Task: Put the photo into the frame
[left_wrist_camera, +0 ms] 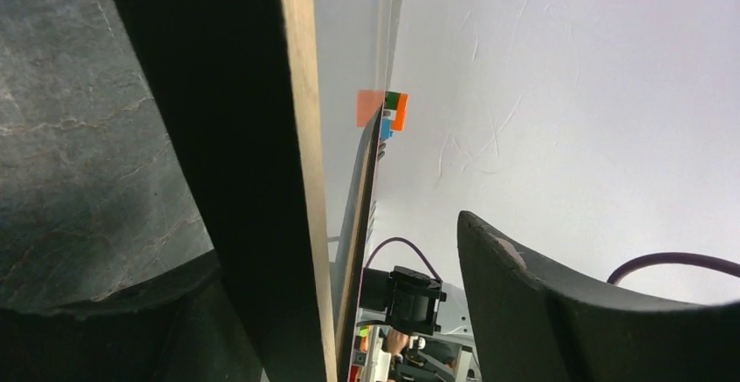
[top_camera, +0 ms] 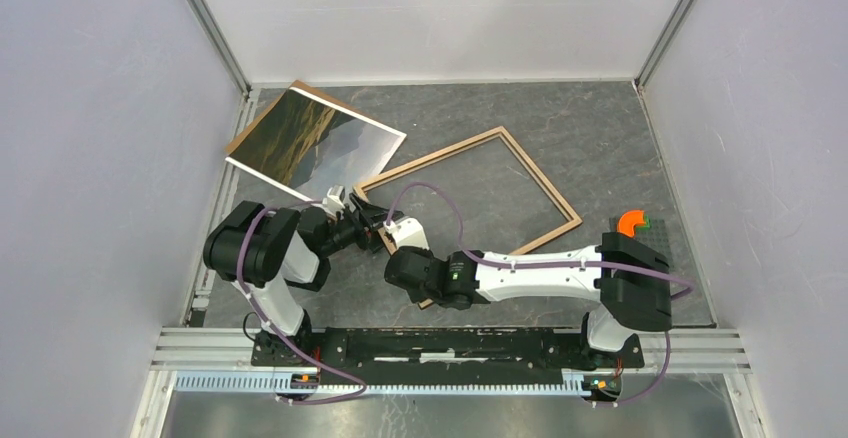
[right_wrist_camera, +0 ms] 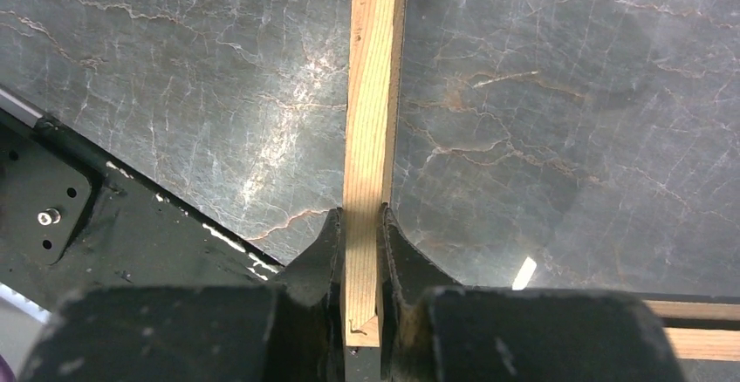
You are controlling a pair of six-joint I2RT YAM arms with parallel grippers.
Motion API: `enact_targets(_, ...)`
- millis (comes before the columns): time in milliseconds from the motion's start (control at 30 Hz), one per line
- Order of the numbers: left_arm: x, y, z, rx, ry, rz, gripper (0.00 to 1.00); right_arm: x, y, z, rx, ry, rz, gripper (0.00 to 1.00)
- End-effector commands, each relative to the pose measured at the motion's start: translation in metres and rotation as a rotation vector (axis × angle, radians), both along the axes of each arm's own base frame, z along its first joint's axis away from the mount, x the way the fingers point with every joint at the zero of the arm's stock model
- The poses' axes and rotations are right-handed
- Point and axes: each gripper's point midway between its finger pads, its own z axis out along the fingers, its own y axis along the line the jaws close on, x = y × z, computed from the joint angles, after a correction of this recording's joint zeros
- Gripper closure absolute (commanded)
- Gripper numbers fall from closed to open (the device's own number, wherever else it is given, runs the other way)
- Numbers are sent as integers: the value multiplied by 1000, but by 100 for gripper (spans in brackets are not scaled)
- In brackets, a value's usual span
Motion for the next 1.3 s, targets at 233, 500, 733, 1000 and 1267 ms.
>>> enact_targets(233, 5, -7, 57, -127, -193, -18, 36, 6, 10, 19, 90, 9, 58, 53)
enact_targets(500, 2, -10, 65, -173, -152, -49, 26, 48, -35, 66, 87, -89, 42, 13)
enact_targets(733, 3, -12, 79, -203, -166, -70, 25, 94, -91, 97, 125, -162, -53, 8)
enact_targets(1000, -2, -10, 79, -215, -146, -66, 24, 180, -185, 103, 106, -212, -239, 3)
enact_targets(1267, 3, -12, 81, -216, -155, -68, 24, 261, -266, 47, 121, -82, -416, 7)
